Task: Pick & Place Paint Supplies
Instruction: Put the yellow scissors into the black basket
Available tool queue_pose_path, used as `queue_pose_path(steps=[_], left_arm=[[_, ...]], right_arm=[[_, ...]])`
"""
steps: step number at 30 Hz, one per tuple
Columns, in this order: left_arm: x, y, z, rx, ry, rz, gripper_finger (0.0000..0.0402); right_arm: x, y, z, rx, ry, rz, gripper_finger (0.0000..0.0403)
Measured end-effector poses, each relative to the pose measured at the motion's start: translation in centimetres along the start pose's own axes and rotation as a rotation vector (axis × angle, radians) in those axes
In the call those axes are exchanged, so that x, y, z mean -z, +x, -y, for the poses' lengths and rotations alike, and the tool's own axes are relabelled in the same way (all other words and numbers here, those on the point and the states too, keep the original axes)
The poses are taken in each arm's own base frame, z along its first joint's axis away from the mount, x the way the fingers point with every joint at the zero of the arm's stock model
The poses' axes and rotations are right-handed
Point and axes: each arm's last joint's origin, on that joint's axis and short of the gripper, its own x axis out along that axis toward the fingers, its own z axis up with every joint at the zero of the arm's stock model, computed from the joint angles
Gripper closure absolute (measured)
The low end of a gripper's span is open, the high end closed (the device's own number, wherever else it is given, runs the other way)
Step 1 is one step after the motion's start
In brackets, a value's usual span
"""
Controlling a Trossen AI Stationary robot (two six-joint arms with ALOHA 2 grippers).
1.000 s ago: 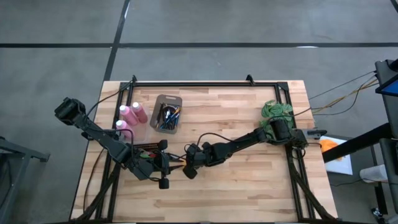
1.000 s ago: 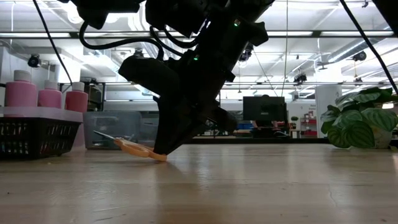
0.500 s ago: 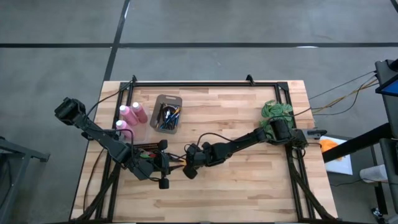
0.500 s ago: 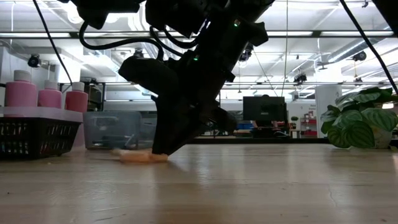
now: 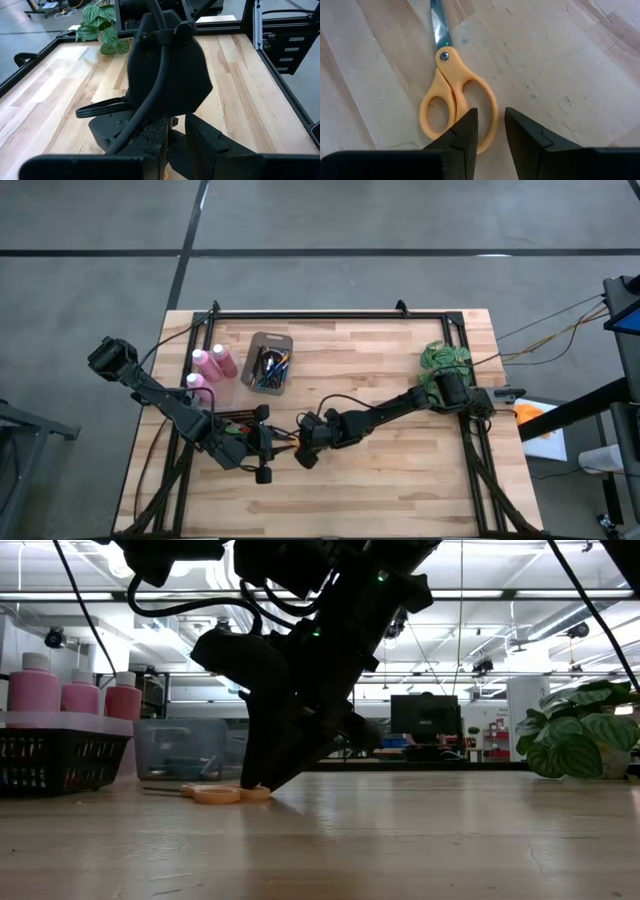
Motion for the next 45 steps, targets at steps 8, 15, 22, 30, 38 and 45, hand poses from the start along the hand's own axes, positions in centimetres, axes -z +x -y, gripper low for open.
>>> queue_pose_path(steps=[8, 15, 22, 30, 38, 45], left_arm=[[0.0, 0.0, 0.0, 0.000, 0.000, -0.001, 0.0331], [0.0, 0.0, 0.0, 0.002, 0.002, -0.003, 0.0331], [0.2, 0.0, -0.1, -0.008, 0.014, -0.018, 0.0331], [0.3, 0.0, -0.1, -0.008, 0.017, -0.021, 0.0331], [0.4, 0.0, -0.1, -0.010, 0.028, -0.036, 0.0331], [0.5, 0.0, -0.2, -0.013, 0.036, -0.047, 0.0331]], right_arm=[[0.6, -2.5, -1.6, 0.003, -0.098, 0.079, 0.0306], [2.1, -6.3, -3.0, -0.022, -0.242, 0.161, 0.0305], [4.4, -10.3, -3.5, -0.138, -0.379, 0.336, 0.0305], [6.3, -15.1, 0.3, -0.301, -0.496, 0.537, 0.0305], [7.7, -19.2, 5.5, -0.391, -0.691, 0.659, 0.0305], [9.1, -21.5, 10.0, -0.445, -0.639, 0.691, 0.0305]])
